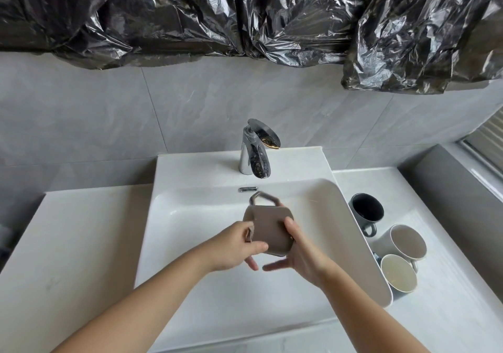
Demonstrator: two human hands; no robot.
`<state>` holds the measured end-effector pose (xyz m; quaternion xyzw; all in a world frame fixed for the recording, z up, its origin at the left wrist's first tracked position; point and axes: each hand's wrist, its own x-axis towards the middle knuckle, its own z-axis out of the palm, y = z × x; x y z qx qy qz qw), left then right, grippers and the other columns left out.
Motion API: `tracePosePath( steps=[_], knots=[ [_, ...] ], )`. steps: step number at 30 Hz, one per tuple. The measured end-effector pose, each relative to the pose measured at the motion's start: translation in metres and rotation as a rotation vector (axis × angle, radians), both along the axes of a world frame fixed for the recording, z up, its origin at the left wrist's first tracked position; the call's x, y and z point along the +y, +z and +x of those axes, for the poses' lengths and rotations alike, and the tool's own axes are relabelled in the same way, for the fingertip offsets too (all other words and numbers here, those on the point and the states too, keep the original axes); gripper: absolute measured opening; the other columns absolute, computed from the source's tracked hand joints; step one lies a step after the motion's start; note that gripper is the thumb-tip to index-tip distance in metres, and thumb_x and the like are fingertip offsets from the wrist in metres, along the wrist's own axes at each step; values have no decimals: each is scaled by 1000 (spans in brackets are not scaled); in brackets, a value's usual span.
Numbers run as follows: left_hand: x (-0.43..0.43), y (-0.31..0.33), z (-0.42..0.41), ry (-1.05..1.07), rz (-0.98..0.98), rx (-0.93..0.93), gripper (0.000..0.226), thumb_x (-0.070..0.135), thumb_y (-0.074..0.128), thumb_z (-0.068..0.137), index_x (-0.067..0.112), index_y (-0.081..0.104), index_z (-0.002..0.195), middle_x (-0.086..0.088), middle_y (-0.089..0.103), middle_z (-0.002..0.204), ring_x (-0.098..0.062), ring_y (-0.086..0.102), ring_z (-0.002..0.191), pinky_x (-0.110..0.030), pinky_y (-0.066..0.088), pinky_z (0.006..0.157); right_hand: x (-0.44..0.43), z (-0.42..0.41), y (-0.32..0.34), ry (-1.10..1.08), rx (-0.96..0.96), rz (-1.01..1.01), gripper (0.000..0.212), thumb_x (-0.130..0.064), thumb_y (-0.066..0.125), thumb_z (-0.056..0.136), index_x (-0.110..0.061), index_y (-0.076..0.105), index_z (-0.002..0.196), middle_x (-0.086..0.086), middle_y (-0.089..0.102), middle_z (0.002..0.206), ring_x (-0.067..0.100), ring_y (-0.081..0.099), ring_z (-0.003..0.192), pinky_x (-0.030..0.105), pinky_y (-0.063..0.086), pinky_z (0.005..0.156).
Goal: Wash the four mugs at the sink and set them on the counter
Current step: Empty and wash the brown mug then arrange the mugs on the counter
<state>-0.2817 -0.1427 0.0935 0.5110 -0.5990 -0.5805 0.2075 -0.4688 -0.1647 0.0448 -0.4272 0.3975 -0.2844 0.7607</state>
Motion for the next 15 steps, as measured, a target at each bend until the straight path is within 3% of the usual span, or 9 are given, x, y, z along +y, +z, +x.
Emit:
tracePosePath(
  steps=[3,5,8,10,12,15],
  knots=[
    [-1,-3,2,-171,-229,-259,6,13,58,95,16,55,90,6,50,77,-9,51,70,-24,47,71,1,-2,9,-18,-131,241,66,-72,54,79,-26,66,124,14,68,119,33,67,104,45,60,68],
    [-1,-2,0,-223,-264,-298,4,13,57,94,11,53,93,2,49,81,-13,49,76,-25,46,73,0,-2,10,-64,-125,254,51,-61,48,86,-24,70,113,11,71,103,27,69,86,35,57,53],
    [0,-2,-4,-193,-72,-133,19,8,60,87,17,56,104,-2,55,88,-9,52,69,-27,46,61,-1,1,4,-114,-55,60,55,-55,55,87,-13,57,123,17,68,101,27,65,79,32,50,54],
    [3,-2,-6,-115,136,70,28,13,67,79,11,56,105,-6,58,90,-7,55,60,-21,35,47,-1,2,-3,-128,-20,-125,66,-58,59,84,-13,50,130,24,63,115,35,63,90,41,51,65],
    [4,-6,-8,-38,236,166,35,18,71,78,6,54,107,-14,56,94,-9,57,57,-20,30,43,3,1,-9,-152,34,-277,64,-58,62,83,-19,49,132,20,60,124,37,62,102,50,52,74],
    [3,-2,-7,3,202,170,13,8,61,93,14,56,103,0,61,83,-11,65,61,-20,36,43,8,1,-8,-110,37,-216,80,-67,68,74,-29,41,139,11,58,132,33,64,109,47,55,73]
  ],
)
